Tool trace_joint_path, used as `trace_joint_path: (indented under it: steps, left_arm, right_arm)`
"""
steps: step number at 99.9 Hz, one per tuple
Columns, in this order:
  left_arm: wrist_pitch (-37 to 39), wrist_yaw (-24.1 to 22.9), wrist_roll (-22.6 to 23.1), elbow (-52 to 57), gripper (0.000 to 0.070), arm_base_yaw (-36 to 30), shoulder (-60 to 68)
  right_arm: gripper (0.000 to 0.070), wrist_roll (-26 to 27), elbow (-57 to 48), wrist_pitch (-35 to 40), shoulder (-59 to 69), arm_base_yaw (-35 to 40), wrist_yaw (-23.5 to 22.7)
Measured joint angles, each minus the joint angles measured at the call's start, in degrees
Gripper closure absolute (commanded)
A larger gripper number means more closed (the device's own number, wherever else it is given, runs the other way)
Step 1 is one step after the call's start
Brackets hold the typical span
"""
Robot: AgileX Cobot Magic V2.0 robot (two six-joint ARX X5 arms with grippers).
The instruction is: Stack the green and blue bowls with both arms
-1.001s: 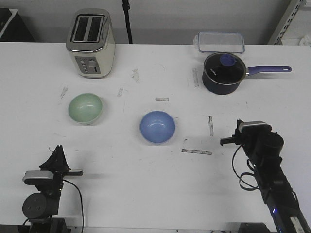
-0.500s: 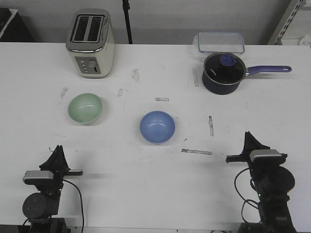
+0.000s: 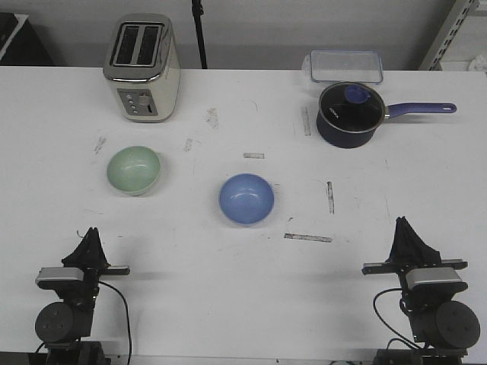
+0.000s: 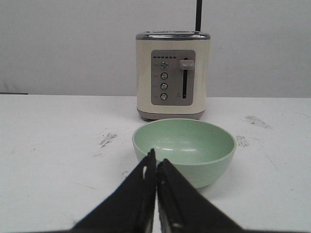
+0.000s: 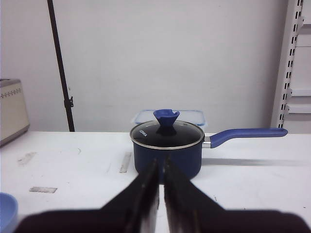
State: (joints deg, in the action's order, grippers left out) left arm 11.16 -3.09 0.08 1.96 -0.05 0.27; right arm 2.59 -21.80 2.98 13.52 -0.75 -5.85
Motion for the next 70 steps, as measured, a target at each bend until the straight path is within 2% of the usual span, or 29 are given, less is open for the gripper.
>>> trace_joint_path:
  steps: [18,34,70]
  left_arm:
    - [0.0,0.0,0.0,0.0,0.0699,0.0,0.0]
    - [0.0,0.0,0.0,0.0,0.0699,0.0,0.0]
    - [0.0,0.0,0.0,0.0,0.0699,0.0,0.0]
  right_arm:
    - [0.0692,0.2,0.0,-0.1,-1.6,0.0,0.2]
    - [0.0692,0.2,0.0,-0.2,-1.6,0.0,3.0]
    - [0.0692,0.2,0.0,-0.8,-1.7,0.0,2.9]
